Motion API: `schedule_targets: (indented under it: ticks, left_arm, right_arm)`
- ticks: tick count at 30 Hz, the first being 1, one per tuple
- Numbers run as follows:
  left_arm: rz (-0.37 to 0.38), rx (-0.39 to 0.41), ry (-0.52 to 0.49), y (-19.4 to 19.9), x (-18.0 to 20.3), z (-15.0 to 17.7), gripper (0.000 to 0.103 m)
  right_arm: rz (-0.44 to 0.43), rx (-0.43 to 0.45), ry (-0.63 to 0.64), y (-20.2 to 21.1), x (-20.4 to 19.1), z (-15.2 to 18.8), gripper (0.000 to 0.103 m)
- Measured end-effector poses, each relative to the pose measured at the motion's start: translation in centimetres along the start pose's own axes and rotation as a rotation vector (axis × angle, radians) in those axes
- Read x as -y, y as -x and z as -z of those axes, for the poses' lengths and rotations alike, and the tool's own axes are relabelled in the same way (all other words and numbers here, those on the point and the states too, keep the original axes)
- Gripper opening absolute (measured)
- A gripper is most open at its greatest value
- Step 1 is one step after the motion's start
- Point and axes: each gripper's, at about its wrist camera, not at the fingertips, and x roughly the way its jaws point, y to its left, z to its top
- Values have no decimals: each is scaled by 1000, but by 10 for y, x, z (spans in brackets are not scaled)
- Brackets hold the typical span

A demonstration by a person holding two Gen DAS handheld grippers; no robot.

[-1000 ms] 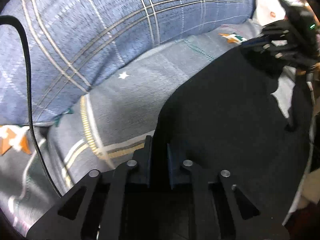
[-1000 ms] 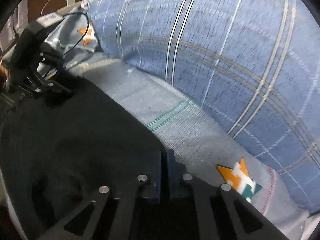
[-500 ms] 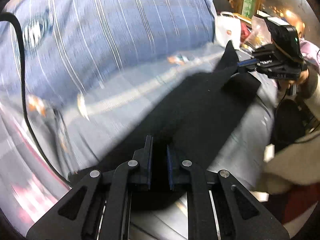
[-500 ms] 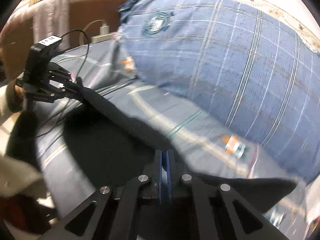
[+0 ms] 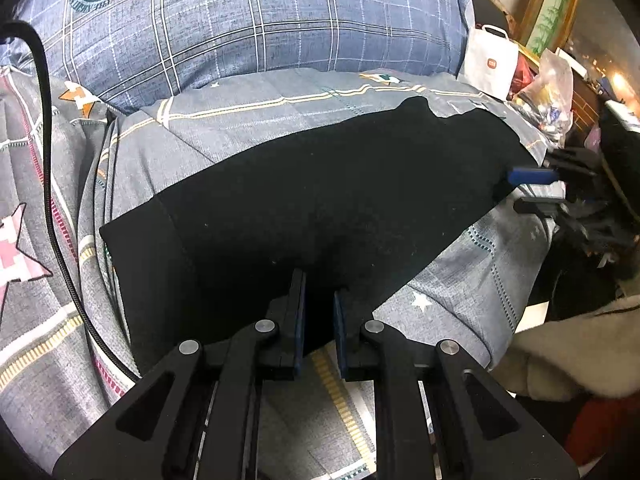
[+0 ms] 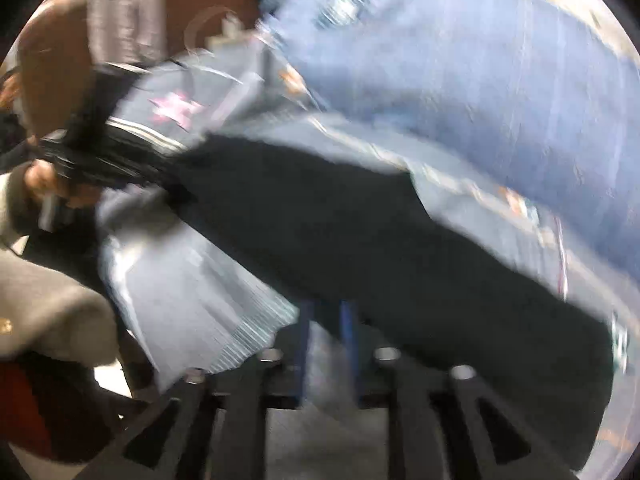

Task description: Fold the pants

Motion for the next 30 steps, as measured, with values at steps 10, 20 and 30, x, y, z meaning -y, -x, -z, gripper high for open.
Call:
schedule_targets:
  ticks: [10, 20, 30]
  left_arm:
    - [2, 14, 38, 7, 1, 9, 11]
    - [-5, -4, 80, 13, 9, 28, 13]
    - [-23, 109, 152, 76, -4, 21, 53]
  right_arm:
    - [2, -23, 191, -81, -58, -39, 16]
    - [-103, -57, 51, -74, -53, -26, 5]
    - [56, 104, -179, -21, 23, -45, 45]
